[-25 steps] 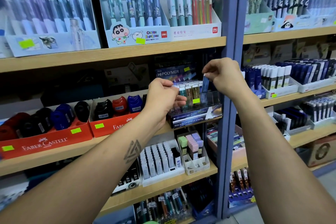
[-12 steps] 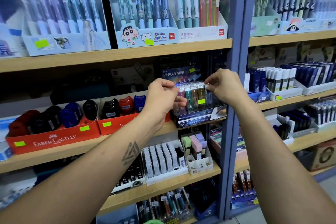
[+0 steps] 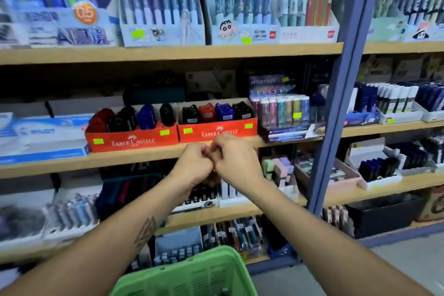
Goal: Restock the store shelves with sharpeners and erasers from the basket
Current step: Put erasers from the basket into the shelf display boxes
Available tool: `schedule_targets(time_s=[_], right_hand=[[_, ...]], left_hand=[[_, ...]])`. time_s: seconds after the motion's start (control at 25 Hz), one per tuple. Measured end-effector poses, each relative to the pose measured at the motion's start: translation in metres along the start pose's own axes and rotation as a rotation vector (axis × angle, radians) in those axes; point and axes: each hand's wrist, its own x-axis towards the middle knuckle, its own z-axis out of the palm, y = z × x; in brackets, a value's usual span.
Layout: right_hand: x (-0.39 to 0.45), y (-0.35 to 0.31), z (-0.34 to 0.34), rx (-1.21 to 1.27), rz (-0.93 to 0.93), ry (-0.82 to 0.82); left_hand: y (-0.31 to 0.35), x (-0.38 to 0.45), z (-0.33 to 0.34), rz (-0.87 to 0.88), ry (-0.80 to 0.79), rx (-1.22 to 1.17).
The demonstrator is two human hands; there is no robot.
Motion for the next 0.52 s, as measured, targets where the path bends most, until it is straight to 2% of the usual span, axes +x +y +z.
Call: schedule_targets(time_s=[0.08,0.16,0.32,0.4,0.52], right_hand=[[-0.032,-0.001,0.043,-0.015,0.094,-0.266],[-0.073,0.007,0.089,0.012,0.144,-0.566],[-0.168,0.027,0.173,-0.129,0.110,-1.125],[-0.207,0.040,0.206,-0.185,0.085,-1.284],[-0.240,0.061,0.241,-0.218,0.049,-1.371]], left_hand=[[-0.057,-0.014,-0.015,-0.164,-0.111,0.166],[-0.122,-0.030,-0.019,-0.283,-0.288,0.312],[-0.239,-0.064,0.002,-0.413,-0.592,0.523],[-0.286,-0.078,0.018,-0.438,-0.684,0.617],[-0.335,-0.091,0.036,-0.455,-0.757,0.669]])
